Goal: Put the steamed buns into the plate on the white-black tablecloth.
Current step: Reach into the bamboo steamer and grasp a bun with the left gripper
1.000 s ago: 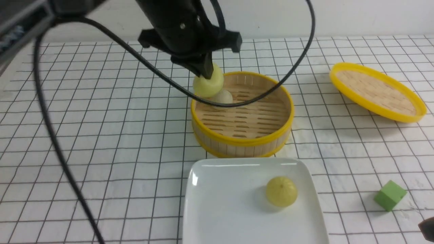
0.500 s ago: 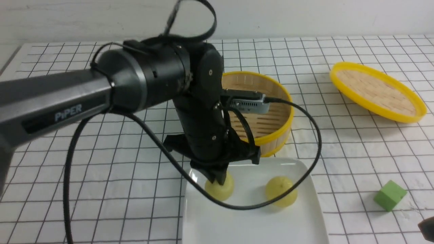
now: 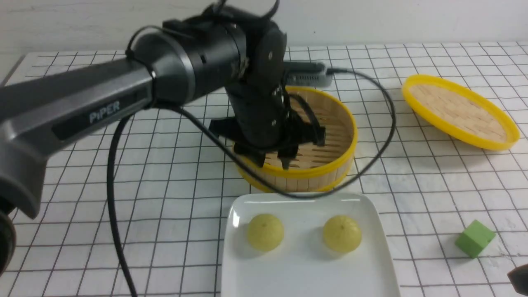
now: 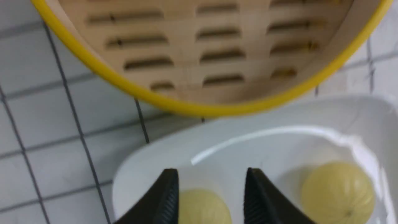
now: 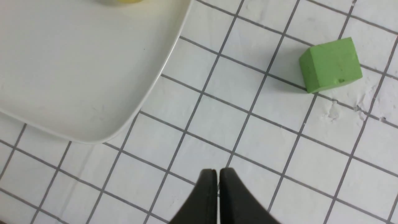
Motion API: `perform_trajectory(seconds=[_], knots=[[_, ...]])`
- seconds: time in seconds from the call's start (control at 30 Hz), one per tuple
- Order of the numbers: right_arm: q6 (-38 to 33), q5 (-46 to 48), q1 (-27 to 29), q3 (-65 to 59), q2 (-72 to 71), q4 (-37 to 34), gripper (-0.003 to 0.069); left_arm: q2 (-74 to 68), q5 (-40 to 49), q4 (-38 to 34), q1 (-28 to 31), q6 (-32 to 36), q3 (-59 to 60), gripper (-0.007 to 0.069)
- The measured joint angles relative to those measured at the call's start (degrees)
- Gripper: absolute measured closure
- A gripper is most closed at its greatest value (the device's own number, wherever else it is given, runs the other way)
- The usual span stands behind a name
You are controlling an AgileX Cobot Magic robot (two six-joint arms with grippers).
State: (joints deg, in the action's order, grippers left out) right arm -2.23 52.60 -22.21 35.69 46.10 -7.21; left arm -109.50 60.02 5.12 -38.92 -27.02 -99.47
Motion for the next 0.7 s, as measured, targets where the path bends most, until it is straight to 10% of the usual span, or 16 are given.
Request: perform_trajectory(seconds=[0.17,0.3,0.7], knots=[[0.0,0.05,0.0,0.0,0.0,-0.9,0.0619,-5.19,4.2,-1.2,3.29,-0.53,-14.47,0.0611],[0.0,0.05,0.0,0.0,0.0,-1.34,0.0617,-10.78,5.19,-5.11,6.23,0.71,-22.15,0.0622],[0.0,0.0,0.0,0.0,0.0,-1.95,0.0599,-25.89,3.1,1.13,8.41,5.86,-31.22,0.0252]])
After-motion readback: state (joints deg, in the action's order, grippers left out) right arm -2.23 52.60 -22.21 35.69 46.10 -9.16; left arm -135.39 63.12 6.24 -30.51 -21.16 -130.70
